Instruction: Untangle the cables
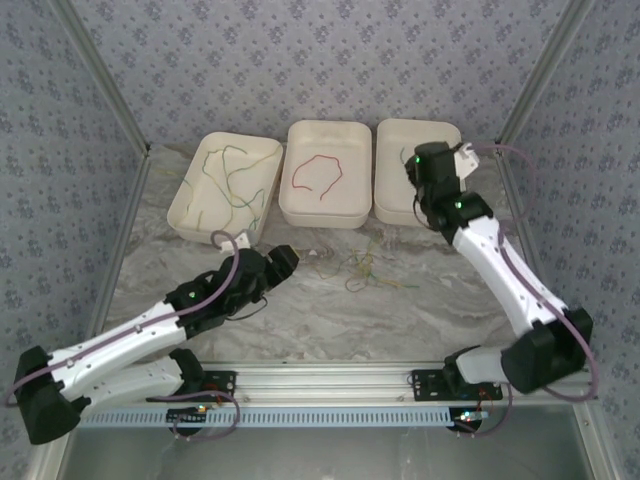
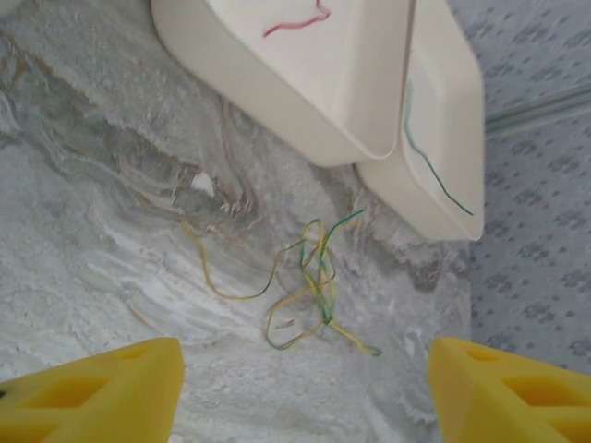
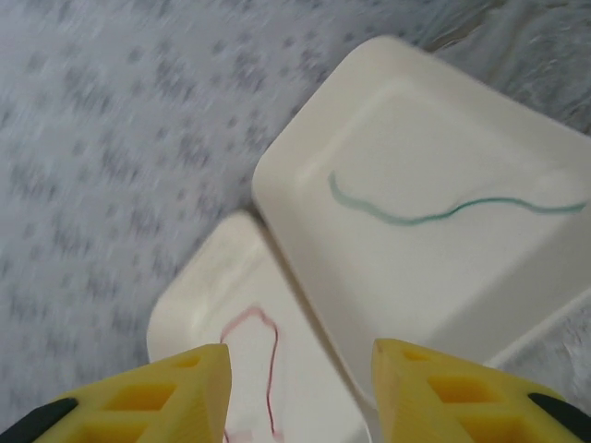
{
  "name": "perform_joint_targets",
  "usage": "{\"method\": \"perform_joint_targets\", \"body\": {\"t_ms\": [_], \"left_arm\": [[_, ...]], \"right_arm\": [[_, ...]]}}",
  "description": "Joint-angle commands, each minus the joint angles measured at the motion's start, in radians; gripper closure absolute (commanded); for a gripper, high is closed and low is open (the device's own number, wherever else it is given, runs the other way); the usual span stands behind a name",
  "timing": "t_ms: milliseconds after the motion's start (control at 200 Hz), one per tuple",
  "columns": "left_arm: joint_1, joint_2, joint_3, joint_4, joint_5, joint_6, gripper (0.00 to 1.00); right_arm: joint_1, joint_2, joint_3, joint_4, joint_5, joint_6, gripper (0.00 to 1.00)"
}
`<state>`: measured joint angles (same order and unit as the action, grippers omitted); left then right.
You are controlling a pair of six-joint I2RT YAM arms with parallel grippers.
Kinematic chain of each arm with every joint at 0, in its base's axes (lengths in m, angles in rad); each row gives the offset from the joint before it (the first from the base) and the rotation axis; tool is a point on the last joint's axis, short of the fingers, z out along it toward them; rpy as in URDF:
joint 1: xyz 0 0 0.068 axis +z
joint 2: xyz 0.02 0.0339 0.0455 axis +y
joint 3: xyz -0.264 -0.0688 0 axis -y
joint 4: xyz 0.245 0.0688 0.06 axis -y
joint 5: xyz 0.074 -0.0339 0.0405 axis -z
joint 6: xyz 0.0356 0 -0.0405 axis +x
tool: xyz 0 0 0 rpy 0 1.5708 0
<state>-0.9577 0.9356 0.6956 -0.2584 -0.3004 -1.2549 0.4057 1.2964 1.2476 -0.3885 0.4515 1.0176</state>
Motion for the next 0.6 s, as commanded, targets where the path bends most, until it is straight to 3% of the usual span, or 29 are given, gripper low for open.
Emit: {"method": "perform_joint_targets", "body": {"t_ms": [0, 65, 145, 270, 405, 595], "left_arm": [[-0.006, 0.058, 0.001, 0.017, 0.085, 0.043, 0.36], [-0.006, 0.076, -0.033, 0.041, 0.106, 0.035, 0.42], [-0.006, 0.082, -0.081, 0.076, 0.111, 0.016, 0.44], [-0.006, 0.107, -0.131, 0.145, 0.102, 0.022, 0.48], [-0.006, 0.157, -0.130, 0.153, 0.125, 0.032, 0.52], [-0.016, 0.123, -0.159, 0.154, 0.126, 0.020, 0.54]], "right_arm": [[0.091, -0.062, -0.157, -0.107, -0.085, -0.245, 0.57], [0.172, -0.093, -0.246, -0.120, -0.127, -0.285, 0.47], [0.230, -0.112, -0.348, -0.124, -0.183, -0.221, 0.45], [0.255, -0.109, -0.482, 0.061, -0.330, -0.186, 0.43], [0.289, 0.063, -0.341, -0.020, -0.232, -0.359, 0.39], [0.272, 0.324, -0.193, -0.037, -0.288, -0.513, 0.46]]}}
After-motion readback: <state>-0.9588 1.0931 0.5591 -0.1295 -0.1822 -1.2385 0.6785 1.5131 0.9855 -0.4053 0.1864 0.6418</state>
